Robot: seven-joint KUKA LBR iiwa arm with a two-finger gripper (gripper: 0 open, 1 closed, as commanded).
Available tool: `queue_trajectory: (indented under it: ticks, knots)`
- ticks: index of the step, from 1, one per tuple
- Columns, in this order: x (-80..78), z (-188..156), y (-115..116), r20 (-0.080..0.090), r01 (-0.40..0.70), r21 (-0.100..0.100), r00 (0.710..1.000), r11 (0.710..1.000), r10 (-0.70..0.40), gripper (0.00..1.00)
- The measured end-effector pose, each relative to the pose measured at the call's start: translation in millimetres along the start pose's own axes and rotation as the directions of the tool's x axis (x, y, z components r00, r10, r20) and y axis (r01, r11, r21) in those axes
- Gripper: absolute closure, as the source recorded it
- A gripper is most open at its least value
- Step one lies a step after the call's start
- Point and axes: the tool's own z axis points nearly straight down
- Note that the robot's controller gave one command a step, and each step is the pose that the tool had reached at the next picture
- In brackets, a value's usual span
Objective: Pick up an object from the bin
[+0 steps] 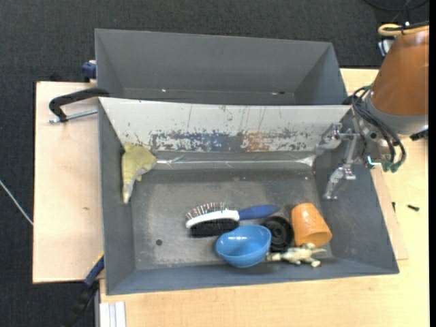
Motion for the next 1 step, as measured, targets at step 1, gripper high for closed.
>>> queue_trajectory:
  ticks: [1]
  knots:
    - [11.8, -66.2, -6.6, 0.018, 0.231, 0.009, 0.973, 0.973, -0.231, 0.0]
